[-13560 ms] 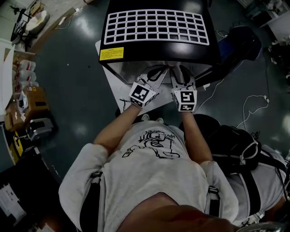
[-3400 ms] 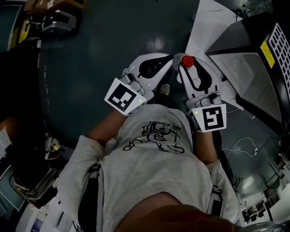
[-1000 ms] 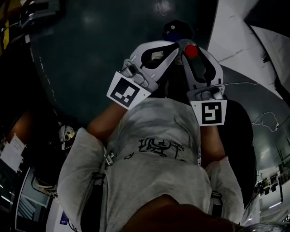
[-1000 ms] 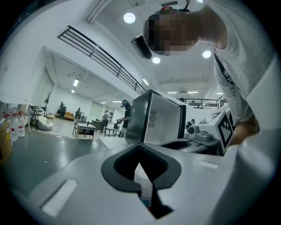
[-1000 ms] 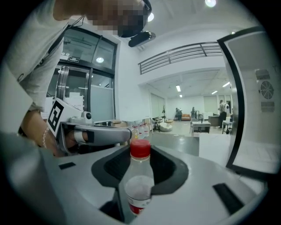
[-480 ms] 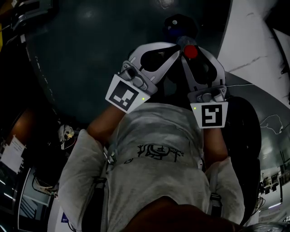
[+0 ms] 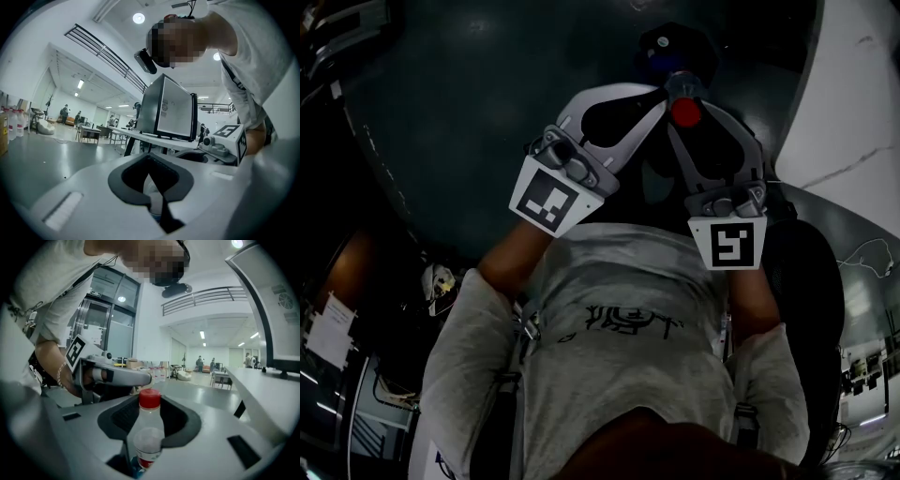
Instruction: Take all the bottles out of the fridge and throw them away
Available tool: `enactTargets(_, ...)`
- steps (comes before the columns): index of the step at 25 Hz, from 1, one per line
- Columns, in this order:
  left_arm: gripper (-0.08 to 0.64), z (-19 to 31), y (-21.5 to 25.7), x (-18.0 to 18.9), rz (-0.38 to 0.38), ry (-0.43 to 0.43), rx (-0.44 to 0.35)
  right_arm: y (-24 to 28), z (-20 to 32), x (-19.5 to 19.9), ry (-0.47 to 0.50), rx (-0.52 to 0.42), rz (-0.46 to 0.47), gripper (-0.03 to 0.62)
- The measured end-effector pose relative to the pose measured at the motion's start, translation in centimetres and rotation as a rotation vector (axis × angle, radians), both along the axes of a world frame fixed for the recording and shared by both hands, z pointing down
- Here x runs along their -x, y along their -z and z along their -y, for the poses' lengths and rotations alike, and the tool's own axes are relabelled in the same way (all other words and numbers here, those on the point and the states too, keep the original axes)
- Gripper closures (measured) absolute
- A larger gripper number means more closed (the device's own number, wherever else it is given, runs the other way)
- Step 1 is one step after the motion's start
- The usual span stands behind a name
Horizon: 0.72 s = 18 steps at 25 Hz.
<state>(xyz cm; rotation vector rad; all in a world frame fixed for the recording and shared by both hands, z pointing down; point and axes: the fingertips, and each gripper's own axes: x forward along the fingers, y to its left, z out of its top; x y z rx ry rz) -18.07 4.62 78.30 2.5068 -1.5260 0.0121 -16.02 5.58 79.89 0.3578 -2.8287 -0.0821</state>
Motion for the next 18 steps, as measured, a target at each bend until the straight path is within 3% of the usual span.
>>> enactTargets(18, 0.552, 1.8, -9.5, 0.2, 0.004, -0.063, 0.003, -10.3, 2.5, 0.0, 0.067, 0.007, -0.057, 0.449)
